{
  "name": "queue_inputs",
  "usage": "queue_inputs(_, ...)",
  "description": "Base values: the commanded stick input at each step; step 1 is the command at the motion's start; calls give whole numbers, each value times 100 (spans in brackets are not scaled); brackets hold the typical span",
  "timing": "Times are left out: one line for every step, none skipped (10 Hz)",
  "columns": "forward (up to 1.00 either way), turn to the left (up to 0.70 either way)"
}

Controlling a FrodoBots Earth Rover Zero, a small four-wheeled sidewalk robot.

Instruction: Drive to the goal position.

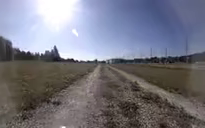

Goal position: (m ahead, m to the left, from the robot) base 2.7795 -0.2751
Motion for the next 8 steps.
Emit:
queue_inputs(50,0)
queue_inputs(50,0)
queue_inputs(50,0)
queue_inputs(50,0)
queue_inputs(50,0)
queue_inputs(50,0)
queue_inputs(50,0)
queue_inputs(50,0)
